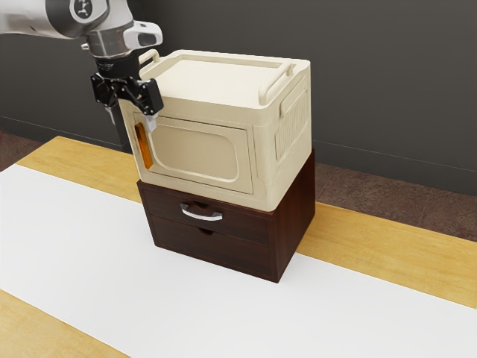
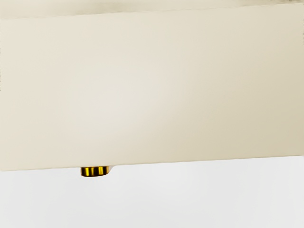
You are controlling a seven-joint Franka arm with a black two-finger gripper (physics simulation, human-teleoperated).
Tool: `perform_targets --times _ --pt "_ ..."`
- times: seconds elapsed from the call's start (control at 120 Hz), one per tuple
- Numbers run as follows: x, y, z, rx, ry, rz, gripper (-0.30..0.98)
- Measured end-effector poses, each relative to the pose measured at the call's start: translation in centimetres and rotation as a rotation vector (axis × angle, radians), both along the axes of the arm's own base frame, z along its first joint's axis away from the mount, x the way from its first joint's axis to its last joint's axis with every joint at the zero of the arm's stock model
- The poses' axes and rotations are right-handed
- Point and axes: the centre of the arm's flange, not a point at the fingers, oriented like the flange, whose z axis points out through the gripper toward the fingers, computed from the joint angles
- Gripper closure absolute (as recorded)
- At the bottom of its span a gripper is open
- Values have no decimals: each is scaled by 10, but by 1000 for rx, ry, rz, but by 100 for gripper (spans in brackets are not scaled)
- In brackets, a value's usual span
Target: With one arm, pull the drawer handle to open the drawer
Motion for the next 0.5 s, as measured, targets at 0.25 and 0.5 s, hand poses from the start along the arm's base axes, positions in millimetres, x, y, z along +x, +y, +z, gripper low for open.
perform_targets --times 0.25,0.5 --pt "16 54 3 -55 94 116 81" --pt "-60 71 131 -53 -65 145 40"
